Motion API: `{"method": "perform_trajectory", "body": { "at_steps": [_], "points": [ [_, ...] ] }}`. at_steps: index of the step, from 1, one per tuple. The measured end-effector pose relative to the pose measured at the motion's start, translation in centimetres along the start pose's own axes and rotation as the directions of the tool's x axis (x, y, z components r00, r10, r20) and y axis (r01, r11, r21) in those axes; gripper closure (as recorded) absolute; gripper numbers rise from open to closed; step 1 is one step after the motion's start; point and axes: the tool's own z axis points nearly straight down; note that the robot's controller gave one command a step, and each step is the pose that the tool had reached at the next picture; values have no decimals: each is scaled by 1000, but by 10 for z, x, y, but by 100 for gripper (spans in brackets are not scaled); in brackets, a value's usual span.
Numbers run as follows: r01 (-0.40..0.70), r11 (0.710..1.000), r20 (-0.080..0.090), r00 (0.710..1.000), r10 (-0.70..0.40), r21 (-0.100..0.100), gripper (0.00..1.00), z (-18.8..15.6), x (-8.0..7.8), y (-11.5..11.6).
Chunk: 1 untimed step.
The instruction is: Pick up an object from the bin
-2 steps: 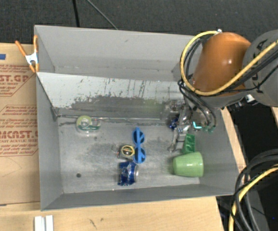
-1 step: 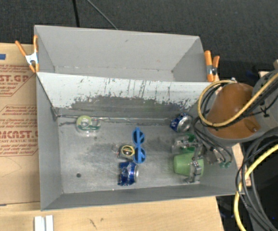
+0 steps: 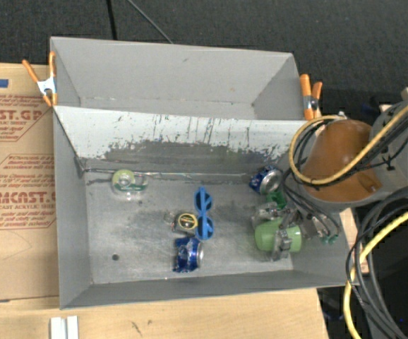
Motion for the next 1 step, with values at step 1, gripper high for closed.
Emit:
{"method": "perform_trajectory", "body": {
  "at_steps": [1],
  "points": [
    [5,1000,10,1000,-5,5,100,-154,0,0]
  ]
}}
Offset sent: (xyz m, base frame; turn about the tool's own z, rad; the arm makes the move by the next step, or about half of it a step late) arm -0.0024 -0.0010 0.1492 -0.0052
